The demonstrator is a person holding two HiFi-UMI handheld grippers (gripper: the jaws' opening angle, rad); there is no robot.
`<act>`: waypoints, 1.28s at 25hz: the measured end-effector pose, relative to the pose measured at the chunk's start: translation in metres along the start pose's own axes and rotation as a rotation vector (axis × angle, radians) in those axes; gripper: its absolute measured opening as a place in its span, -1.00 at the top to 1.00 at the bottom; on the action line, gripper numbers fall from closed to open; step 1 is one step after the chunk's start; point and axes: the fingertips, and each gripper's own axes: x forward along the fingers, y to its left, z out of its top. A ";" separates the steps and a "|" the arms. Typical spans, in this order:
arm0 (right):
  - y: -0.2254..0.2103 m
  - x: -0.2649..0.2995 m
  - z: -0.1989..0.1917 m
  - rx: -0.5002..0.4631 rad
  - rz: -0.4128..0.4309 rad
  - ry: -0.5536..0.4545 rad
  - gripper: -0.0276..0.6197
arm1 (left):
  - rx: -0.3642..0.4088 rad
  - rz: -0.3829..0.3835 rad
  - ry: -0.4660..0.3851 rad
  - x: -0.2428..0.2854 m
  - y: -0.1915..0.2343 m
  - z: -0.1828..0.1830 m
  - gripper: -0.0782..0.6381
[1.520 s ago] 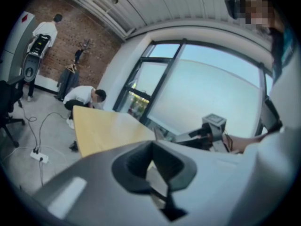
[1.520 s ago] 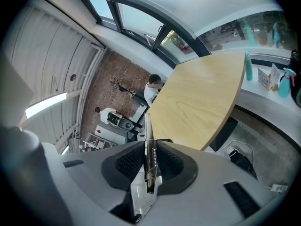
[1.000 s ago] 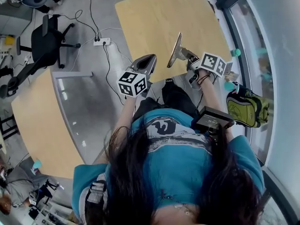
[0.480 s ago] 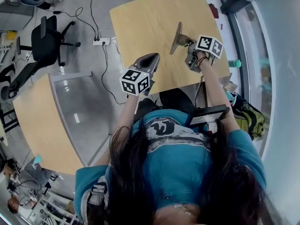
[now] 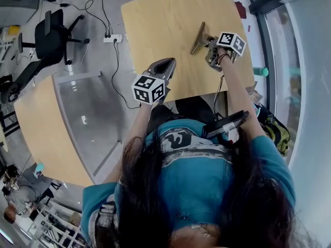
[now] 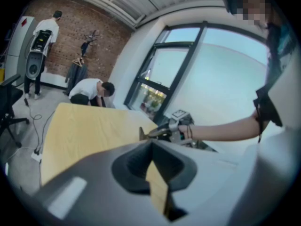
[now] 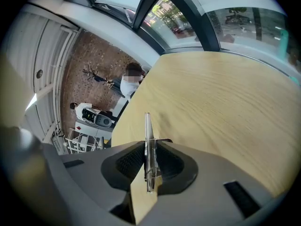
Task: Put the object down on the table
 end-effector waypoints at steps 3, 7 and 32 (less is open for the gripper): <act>-0.010 0.004 -0.001 0.023 -0.011 0.010 0.66 | -0.003 0.007 0.003 -0.001 0.001 -0.003 0.78; -0.019 0.008 -0.003 0.059 -0.021 0.019 0.66 | -0.003 0.009 0.004 -0.001 0.001 -0.001 0.78; 0.037 -0.063 -0.047 0.127 0.165 -0.103 0.49 | 0.034 -0.042 0.000 -0.053 -0.004 -0.011 0.78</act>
